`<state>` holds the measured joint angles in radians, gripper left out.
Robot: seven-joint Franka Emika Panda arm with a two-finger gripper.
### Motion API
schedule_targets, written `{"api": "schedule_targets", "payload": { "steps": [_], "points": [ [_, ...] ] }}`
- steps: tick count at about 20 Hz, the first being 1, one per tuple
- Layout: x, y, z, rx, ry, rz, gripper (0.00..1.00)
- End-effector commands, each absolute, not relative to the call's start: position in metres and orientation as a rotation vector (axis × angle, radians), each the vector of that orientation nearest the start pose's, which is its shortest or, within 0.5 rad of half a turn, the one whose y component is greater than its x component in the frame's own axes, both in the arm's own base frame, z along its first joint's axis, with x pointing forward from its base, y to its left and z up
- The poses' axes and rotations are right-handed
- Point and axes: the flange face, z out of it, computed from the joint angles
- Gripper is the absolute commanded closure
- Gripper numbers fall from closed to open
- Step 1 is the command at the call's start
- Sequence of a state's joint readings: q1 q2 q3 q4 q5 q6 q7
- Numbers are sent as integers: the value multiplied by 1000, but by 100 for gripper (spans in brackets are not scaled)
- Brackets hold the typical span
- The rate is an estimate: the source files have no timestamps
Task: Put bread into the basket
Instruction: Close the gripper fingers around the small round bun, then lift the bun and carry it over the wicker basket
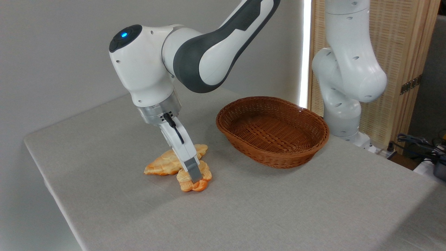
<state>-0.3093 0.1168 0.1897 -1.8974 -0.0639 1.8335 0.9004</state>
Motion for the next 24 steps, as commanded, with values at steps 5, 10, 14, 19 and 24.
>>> {"api": "schedule_targets", "payload": {
  "steps": [5,10,14,19,24],
  "points": [
    [552,-73,481,-2845,1535,91,58],
    [530,-85,523,-2917,1392,31,58],
    [502,-75,551,-2961,1337,37,55],
    [458,-64,556,-3010,1273,121,53],
    [418,-53,533,-3039,1273,240,51]
  ]
}}
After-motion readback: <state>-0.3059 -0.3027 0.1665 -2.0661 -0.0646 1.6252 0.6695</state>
